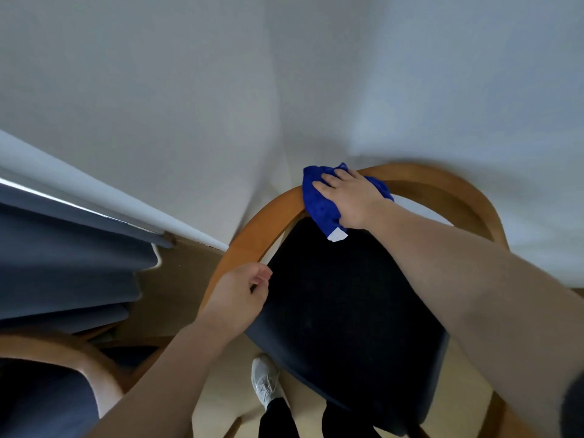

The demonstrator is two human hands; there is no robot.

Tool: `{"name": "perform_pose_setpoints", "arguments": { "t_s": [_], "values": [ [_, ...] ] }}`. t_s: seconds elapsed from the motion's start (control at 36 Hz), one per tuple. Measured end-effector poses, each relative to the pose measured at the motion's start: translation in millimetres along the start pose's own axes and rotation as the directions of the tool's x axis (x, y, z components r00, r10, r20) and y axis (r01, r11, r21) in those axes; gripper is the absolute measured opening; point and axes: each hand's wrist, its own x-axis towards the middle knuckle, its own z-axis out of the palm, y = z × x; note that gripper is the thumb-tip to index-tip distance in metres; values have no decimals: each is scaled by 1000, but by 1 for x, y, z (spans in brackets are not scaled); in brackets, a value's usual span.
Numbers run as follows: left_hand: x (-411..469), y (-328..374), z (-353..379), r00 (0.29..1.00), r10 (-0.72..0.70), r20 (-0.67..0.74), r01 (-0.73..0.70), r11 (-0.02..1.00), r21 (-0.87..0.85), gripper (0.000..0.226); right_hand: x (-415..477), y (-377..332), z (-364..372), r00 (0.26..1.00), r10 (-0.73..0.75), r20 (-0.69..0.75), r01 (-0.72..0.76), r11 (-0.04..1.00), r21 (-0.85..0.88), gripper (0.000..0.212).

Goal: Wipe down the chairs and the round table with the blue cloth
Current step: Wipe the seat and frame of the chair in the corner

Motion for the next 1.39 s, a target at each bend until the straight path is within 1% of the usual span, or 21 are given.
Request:
{"name": "perform_pose_setpoints", "arguments": {
  "t_s": [0.14,0.31,0.47,0.61,0.92,1.0,1.25,1.39],
  "values": [
    [8,13,2,1000,-3,20,3,1000,-5,21,-10,14,4,999,37,4,-37,999,1,97],
    [13,30,-1,999,22,48,-25,999,49,20,-21,26,1,997,73,16,-73,997,-23,91],
    [13,44,1,997,55,61,-59,996,65,19,-43,45,-7,988,151,43,-149,988,-44,88],
    [12,55,6,994,89,70,-95,992,79,20,-66,60,-12,971,223,86,-223,975,-17,92],
    [9,72,21,983,159,95,-169,980,101,20,-116,82,-3,937,345,63,-348,935,61,93],
    [11,74,27,980,159,120,-172,979,111,20,-126,87,1,925,375,60,-379,922,84,93],
    [19,87,47,955,244,170,-268,953,138,21,-153,99,20,893,447,52,-450,882,141,95],
    [24,94,55,945,260,199,-293,943,160,21,-166,105,33,871,489,44,-488,852,189,98]
  ]
}}
